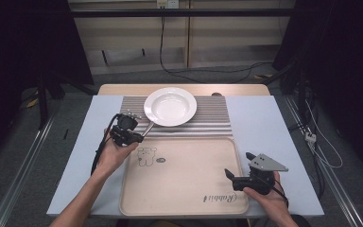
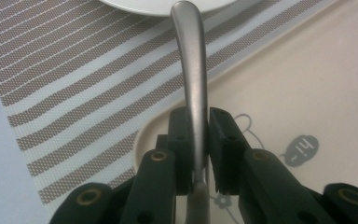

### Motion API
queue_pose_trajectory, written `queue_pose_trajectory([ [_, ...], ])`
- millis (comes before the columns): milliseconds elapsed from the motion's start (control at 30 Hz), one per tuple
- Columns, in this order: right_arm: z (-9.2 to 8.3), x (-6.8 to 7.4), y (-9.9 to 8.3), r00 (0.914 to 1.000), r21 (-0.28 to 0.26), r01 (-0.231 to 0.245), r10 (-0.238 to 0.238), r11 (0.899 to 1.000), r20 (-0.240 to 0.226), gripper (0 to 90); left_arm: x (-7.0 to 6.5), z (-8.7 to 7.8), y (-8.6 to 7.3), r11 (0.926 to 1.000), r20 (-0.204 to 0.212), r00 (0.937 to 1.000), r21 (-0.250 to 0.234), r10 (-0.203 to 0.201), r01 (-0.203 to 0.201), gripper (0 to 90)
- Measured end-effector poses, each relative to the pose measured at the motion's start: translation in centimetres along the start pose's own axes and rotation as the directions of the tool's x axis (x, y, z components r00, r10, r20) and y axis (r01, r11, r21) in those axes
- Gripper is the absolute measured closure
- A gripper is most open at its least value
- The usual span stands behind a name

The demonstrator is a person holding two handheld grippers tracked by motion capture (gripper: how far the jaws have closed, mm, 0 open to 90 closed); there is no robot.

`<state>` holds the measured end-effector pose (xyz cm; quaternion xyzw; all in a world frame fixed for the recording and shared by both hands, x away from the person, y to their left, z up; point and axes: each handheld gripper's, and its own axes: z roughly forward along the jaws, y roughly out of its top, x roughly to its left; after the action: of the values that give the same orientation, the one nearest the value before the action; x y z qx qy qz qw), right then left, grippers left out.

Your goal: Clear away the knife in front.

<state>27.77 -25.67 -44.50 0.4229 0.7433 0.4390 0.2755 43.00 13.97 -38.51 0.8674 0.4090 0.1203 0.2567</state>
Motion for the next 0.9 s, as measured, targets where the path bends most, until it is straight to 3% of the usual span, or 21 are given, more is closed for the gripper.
queue_pose_trajectory([
  [167,-0.1,0.1,0.0,1.0,0.0,0.002,-0.002,1.0,-0.002,4.4,-1.2,0.0,-0.6,0.9997,0.021,0.9998,0.023,-0.003,0.002,79.9],
  [333,0.0,0.2,0.0,0.9999,0.001,0.01,-0.01,1.0,-0.005,4.4,-2.0,-0.2,-1.1,0.9992,0.011,0.9999,0.037,0.011,-0.012,79.9],
  [467,-0.1,0.3,0.1,0.9999,0.0,0.014,-0.014,1.0,-0.009,4.4,-2.6,0.3,-1.5,0.9996,0.03,0.9995,0.029,-0.002,0.001,79.9],
  [900,0.0,0.3,0.1,0.9997,-0.002,0.02,-0.02,1.0,-0.013,4.4,-4.8,1.7,-2.0,0.9975,0.047,0.9987,0.068,0.017,-0.02,79.9],
])
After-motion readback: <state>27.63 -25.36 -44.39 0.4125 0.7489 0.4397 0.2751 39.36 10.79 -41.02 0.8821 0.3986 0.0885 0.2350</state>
